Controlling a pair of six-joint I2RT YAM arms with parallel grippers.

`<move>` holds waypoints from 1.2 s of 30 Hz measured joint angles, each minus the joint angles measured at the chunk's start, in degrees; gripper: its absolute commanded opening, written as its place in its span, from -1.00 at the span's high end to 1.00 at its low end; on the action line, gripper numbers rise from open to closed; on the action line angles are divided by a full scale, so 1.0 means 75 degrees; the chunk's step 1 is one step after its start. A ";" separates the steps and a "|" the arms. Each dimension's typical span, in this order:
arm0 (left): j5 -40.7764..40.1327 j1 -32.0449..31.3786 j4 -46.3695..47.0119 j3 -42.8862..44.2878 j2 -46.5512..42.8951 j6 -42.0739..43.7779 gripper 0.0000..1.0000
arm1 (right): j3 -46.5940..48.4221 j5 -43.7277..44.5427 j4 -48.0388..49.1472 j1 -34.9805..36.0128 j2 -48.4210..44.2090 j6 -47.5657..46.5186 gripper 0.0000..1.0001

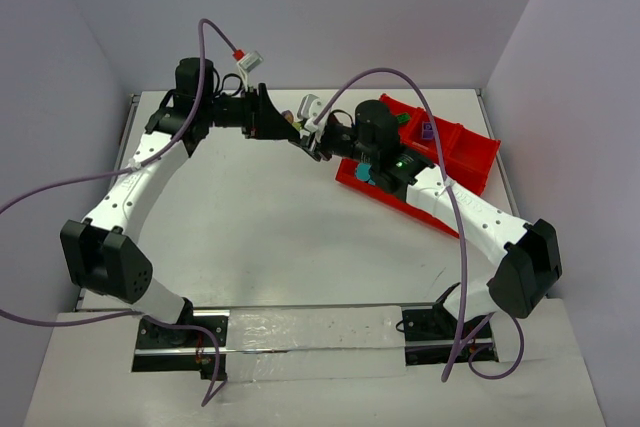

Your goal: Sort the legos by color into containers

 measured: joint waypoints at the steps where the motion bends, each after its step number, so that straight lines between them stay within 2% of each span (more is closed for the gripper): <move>1: -0.0002 0.0012 0.0006 -0.0011 -0.0032 0.0013 -0.65 | 0.0000 0.0018 -0.0001 0.0000 0.0000 -0.0001 1.00; 7: -0.0003 0.0165 0.0034 -0.0067 -0.0188 0.0019 -0.45 | -0.0003 0.0172 -0.0001 0.0000 0.0000 -0.0012 1.00; 14: 0.0005 0.0355 0.0323 -0.0256 -0.0214 -0.0176 -0.05 | -0.0003 0.0212 -0.0004 0.0000 0.0000 -0.0012 1.00; 17: 0.0014 0.0383 0.0426 -0.0365 -0.0214 -0.0322 0.31 | -0.0003 0.0211 -0.0007 0.0000 0.0000 -0.0012 1.00; 20: 0.0008 0.0391 0.0553 -0.0441 -0.0214 -0.0511 0.85 | -0.0003 0.0232 -0.0015 0.0000 0.0000 -0.0058 1.00; 21: 0.0013 0.0394 0.0595 -0.0457 -0.0214 -0.0550 0.86 | -0.0003 0.0235 -0.0016 0.0000 0.0000 -0.0061 1.00; 22: 0.0011 0.0394 0.0630 -0.0464 -0.0214 -0.0577 0.98 | -0.0003 0.0240 -0.0016 0.0000 0.0000 -0.0061 1.00; 28: -0.0036 0.0423 0.0732 -0.0476 -0.0214 -0.0740 1.00 | -0.0061 0.0342 0.0089 -0.0017 -0.0015 -0.0023 1.00; 36: -0.0094 0.0765 0.1031 -0.0854 -0.0223 -0.1135 1.00 | -0.1243 0.0714 0.0422 -0.0336 -0.0572 0.0247 1.00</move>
